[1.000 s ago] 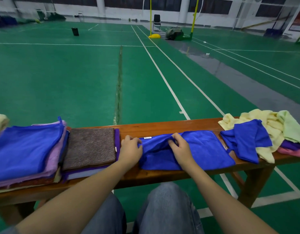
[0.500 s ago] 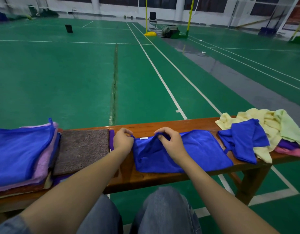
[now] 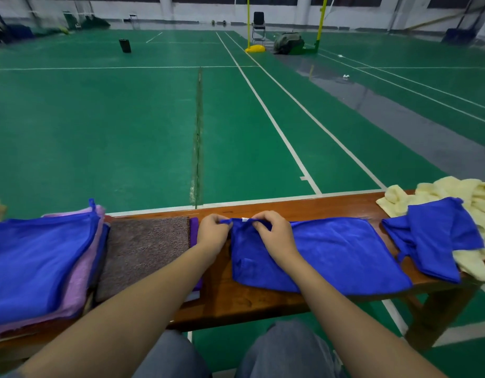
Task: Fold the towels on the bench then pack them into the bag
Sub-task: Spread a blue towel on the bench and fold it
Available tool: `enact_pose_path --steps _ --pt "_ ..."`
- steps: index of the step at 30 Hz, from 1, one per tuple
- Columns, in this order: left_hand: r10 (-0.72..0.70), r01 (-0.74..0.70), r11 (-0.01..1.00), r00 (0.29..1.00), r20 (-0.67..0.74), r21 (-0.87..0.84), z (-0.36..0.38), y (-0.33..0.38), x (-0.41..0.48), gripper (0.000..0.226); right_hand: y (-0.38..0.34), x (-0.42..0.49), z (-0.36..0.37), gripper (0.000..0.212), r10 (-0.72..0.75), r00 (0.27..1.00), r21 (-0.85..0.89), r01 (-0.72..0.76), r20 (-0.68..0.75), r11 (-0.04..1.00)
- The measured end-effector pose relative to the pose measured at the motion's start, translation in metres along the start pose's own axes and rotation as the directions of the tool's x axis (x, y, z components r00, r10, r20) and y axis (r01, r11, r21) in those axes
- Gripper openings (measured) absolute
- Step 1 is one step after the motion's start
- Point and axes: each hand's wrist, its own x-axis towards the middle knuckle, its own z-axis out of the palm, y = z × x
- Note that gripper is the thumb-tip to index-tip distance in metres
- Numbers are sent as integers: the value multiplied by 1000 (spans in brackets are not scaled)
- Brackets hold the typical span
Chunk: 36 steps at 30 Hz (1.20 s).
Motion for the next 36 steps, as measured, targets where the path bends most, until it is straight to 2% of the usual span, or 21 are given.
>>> enact_pose_path --steps 3,7,15,22,27,29,31,33,36 --pt "-34 37 989 999 21 -146 -3 1 1 6 -1 9 10 13 -21 1000 -88 23 19 996" --pt "-46 50 965 999 21 -257 -2 4 -2 8 -1 16 20 16 -15 1000 -188 19 24 982" --pt "-25 40 953 998 52 -301 2 4 -8 23 0 19 27 21 46 999 -187 -40 26 982" --pt "-23 52 939 996 91 -339 -1 4 -10 14 -5 19 25 18 37 999 -214 -34 11 976" --pt "-18 31 944 999 41 -329 3 1 -7 4 -15 -3 11 24 -110 994 -273 104 -6 956" --pt "-3 14 948 999 35 -317 3 0 -6 4 -20 -17 3 23 -226 966 -253 252 129 934" --pt "19 -3 947 999 47 -320 2 -1 -6 3 -27 -32 -4 32 -283 900 -252 374 332 893" --pt "35 -14 947 998 61 -321 0 -3 -7 4 -35 -42 -7 41 -274 840 -318 450 469 835" --pt "61 -36 956 995 77 -293 -4 -3 -8 4 -42 -52 -11 35 -223 792 -489 543 569 683"
